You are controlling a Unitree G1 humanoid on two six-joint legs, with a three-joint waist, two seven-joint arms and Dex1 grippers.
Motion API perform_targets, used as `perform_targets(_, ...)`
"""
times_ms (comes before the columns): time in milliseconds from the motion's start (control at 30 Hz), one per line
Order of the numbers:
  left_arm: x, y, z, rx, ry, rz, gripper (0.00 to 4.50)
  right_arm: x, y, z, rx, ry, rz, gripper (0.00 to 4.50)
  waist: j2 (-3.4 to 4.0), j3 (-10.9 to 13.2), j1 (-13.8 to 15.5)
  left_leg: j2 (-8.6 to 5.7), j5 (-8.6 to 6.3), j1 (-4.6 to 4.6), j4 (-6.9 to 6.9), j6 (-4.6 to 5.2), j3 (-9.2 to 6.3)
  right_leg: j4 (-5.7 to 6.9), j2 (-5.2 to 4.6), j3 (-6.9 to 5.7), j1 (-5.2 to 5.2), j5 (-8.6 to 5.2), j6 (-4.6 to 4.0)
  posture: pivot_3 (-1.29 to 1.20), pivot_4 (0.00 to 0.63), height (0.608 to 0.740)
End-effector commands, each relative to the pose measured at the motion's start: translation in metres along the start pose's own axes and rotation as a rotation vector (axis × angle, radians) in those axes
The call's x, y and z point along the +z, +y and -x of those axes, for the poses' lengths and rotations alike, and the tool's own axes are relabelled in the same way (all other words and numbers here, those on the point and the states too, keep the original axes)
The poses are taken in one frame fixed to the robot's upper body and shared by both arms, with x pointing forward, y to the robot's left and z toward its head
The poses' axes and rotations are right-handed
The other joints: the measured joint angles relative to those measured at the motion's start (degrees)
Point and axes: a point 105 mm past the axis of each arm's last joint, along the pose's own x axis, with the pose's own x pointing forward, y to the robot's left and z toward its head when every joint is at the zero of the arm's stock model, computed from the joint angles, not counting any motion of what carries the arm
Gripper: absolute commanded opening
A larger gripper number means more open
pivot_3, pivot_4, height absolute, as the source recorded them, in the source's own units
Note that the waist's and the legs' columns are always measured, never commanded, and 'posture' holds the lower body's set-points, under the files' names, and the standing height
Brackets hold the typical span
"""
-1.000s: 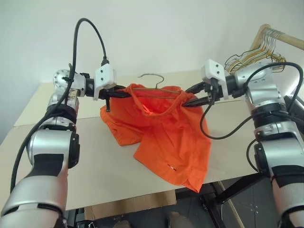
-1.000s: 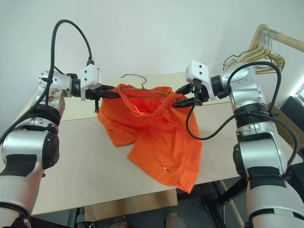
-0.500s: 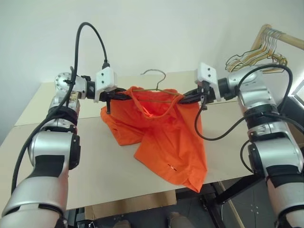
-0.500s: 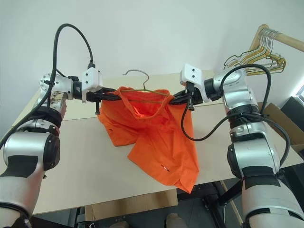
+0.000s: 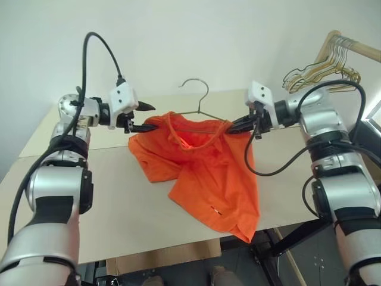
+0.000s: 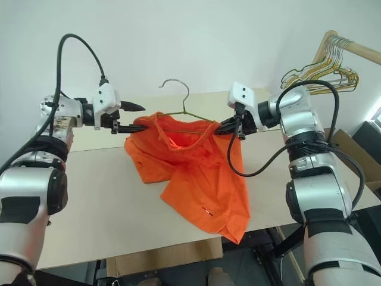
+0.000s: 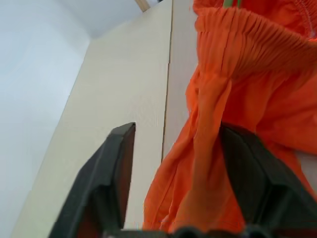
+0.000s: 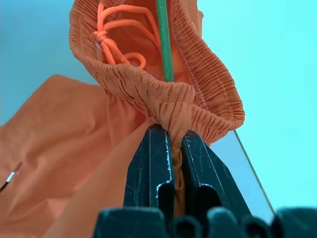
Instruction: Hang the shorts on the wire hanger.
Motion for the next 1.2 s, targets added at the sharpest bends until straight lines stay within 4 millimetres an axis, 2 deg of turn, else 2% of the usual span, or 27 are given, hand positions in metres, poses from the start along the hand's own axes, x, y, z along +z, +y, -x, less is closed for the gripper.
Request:
perform_targets(33, 0.005, 0.021, 0.012, 0.131, 0.003, 0.026, 4.27, 0.016, -0.003, 0.016, -0.018, -0.070, -0.010, 0.00, 0.00, 0.00, 0.02, 0.00, 0.00, 0.00, 0.00, 0.00, 0.00, 0.01, 0.00, 0.00, 0.00, 0.00, 0.00, -0.03, 0.000, 0.740)
perform_targets(67, 0.004, 0.022, 0.014, 0.139, 0.003, 0.031, 4.47, 0.016, -0.003, 0.017, -0.017, -0.076, -0.029, 0.00, 0.00, 0.00, 0.02, 0.00, 0.00, 0.00, 0.00, 0.00, -0.01, 0.00, -0.02, 0.00, 0.00, 0.00, 0.00, -0.03, 0.000, 0.740)
perform_targets(233, 0.006, 0.033, 0.025, 0.239, -0.111, 0.184, 4.47, 0.018, -0.001, 0.030, 0.000, -0.131, -0.068, 0.00, 0.00, 0.00, 0.02, -0.01, 0.00, 0.00, 0.00, 0.00, -0.01, 0.00, -0.02, -0.02, -0.01, 0.00, 0.00, -0.04, 0.000, 0.740)
perform_targets(400, 0.011, 0.020, 0.032, 0.109, -0.230, 0.294, 4.47, 0.025, 0.005, 0.042, 0.030, -0.188, -0.053, 0.00, 0.01, 0.01, -0.12, 0.00, 0.00, -0.08, -0.01, 0.00, -0.01, 0.00, -0.02, -0.07, -0.02, 0.00, 0.00, -0.05, 0.000, 0.740)
perform_targets(567, 0.004, -0.001, 0.030, -0.056, -0.172, 0.275, 4.47, 0.025, 0.010, 0.042, 0.047, -0.174, -0.019, 0.00, 0.01, 0.01, -1.00, 0.00, 0.00, -0.07, -0.01, -0.01, -0.02, -0.03, -0.02, -0.08, -0.02, -0.01, 0.01, -0.05, 0.000, 0.740)
perform_targets(733, 0.000, -0.002, 0.021, -0.048, -0.117, 0.251, 4.47, 0.026, 0.014, 0.040, 0.065, -0.167, 0.002, 0.00, 0.01, 0.01, -1.31, -0.01, 0.01, -0.03, 0.02, -0.02, -0.04, 0.01, -0.02, -0.08, -0.01, 0.00, 0.00, -0.06, 0.000, 0.740)
perform_targets(867, 0.000, -0.003, 0.020, -0.068, -0.113, 0.288, 3.55, 0.025, 0.014, 0.038, 0.068, -0.156, 0.008, 0.00, 0.01, 0.01, -1.55, 0.00, 0.01, -0.02, 0.01, -0.02, -0.05, 0.00, -0.02, -0.07, -0.01, 0.00, 0.00, -0.06, 0.000, 0.740)
perform_targets(1200, -0.003, -0.006, 0.018, -0.085, -0.098, 0.304, 0.35, 0.025, 0.018, 0.036, 0.084, -0.157, 0.013, 0.00, 0.01, 0.01, -1.51, 0.00, 0.01, -0.04, 0.01, -0.02, -0.06, -0.01, -0.03, -0.07, -0.01, 0.00, 0.01, -0.06, 0.000, 0.740)
